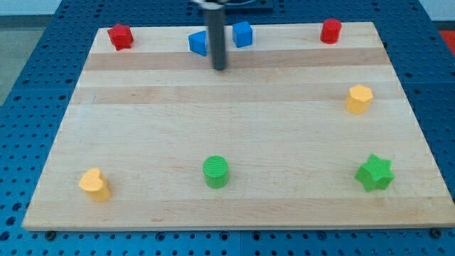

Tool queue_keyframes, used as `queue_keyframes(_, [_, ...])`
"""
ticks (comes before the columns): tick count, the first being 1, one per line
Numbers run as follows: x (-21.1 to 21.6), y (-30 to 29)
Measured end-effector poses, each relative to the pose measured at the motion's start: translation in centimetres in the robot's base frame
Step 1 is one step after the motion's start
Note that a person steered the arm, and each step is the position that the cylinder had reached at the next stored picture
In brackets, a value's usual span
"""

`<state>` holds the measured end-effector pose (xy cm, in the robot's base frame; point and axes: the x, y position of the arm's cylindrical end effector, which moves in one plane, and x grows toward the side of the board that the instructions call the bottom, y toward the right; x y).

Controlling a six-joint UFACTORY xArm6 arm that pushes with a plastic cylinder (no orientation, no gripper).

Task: Arrange the blue blocks to the top of the board

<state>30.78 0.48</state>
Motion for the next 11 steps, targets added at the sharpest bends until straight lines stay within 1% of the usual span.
queue_keyframes(1, [-5.7,0.5])
queue_keyframes(2, [-6.0,-2.8])
queue_keyframes(3, [-3.6,-3.0])
queue_keyframes(4, [-4.6,-4.4])
queue_keyframes(5, [-9.2,-6.3])
queue_keyframes(6, [-9.7,-7.5])
queue_keyframes(7, [-11.1,-5.5])
queue_keyframes(8, [-7.5,-1.3])
queue_keyframes(9, [-4.7,-1.0])
queue_keyframes(10, [-3.4,-0.9])
queue_keyframes(11, [-7.2,-0.3])
